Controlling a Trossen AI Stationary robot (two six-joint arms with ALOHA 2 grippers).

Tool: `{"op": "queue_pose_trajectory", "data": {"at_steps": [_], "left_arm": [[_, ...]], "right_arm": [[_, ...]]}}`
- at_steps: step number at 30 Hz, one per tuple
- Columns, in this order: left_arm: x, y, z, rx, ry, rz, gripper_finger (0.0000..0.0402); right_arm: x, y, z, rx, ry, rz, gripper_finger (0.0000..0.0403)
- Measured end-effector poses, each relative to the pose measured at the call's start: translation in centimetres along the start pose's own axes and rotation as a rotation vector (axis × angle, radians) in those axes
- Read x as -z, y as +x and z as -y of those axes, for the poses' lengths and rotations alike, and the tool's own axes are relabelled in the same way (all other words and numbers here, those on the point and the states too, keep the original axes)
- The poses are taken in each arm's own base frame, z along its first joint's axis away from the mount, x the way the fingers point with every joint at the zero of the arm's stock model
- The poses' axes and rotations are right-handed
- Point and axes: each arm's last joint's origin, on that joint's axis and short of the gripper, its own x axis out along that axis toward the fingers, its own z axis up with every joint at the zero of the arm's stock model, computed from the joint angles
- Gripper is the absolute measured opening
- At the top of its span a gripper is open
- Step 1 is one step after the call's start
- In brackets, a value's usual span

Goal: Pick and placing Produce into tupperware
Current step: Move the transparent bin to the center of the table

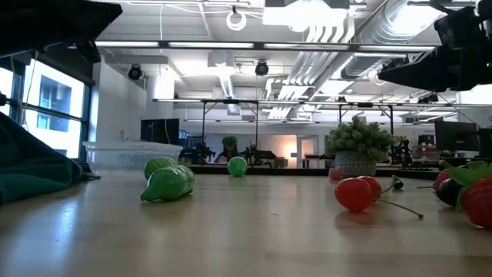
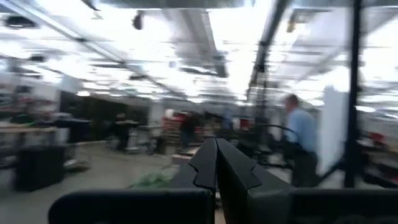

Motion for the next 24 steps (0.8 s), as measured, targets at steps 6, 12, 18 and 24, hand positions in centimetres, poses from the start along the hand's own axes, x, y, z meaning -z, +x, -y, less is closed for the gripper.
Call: {"op": "queue_pose_trajectory", "data": {"at_steps": [6, 12, 18, 24], "left_arm": [[-0.2, 0.0, -0.1, -0.029, -0.036, 0.022, 0.0001], [-2.1, -0.2, -0.1, -0.032, -0.042, 0.217, 0.0001], [-6.4, 0.0, 0.0, -0.064, 0.112, 0.322, 0.0001], [-10.9, 2.2, 0.2, -0.159, 0.278, 0.006, 0.0001]], "right_arm": [[-0.8, 0.0, 0.1, -0.029, 0.114, 0.088, 0.0000], [-4.2, -1.0, 1.2, -0.159, 0.476, 0.488, 0.0000], [-6.2, -2.6, 2.5, -0.157, 0.620, 0.772, 0.0000], [-6.3, -2.7, 2.6, -0.157, 0.633, 0.793, 0.0000]]}}
